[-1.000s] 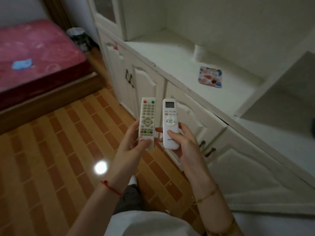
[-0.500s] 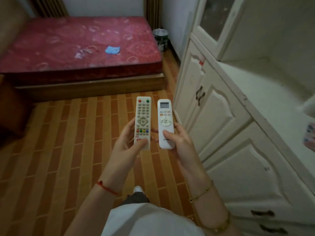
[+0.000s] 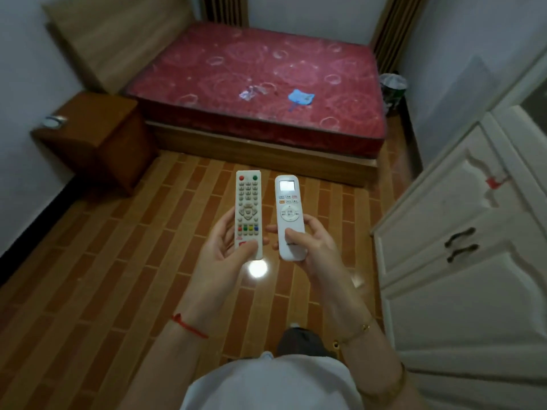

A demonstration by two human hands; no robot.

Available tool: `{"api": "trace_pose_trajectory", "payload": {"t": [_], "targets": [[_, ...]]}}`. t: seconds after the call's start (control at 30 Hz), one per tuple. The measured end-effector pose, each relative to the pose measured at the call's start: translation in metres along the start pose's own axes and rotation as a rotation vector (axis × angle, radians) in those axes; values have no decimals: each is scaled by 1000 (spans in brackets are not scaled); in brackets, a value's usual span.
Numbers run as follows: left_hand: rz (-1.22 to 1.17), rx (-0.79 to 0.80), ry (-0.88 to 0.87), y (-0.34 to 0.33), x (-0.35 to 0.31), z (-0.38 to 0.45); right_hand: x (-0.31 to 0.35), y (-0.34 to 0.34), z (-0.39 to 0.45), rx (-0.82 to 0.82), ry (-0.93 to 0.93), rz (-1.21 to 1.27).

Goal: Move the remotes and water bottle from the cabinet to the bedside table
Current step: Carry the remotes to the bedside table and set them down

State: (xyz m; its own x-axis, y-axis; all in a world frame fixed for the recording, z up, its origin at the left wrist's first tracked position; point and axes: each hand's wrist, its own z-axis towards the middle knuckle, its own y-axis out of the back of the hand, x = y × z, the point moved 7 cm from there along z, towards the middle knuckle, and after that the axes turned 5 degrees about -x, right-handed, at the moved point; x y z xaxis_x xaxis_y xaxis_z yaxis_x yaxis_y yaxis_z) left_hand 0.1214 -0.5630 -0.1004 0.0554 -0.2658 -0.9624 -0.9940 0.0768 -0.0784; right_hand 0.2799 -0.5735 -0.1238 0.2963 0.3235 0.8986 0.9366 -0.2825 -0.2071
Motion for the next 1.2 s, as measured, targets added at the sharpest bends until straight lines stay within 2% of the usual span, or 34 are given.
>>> {"api": "trace_pose_trajectory", "payload": {"t": [0.3,0.47,0.77,1.2], "targets": [[-47,-224,24,49,-11,93,19,-75,118,159,-49,-95],[-97,-367,9,76,-40,173,53,-130,208,291,-62,-158],[-131,-519,-58,121,-104,313,108,-233,358,433,-62,-248],[-220,-725,4,230,-120,456,105,-377,505,582,-131,-337]]}}
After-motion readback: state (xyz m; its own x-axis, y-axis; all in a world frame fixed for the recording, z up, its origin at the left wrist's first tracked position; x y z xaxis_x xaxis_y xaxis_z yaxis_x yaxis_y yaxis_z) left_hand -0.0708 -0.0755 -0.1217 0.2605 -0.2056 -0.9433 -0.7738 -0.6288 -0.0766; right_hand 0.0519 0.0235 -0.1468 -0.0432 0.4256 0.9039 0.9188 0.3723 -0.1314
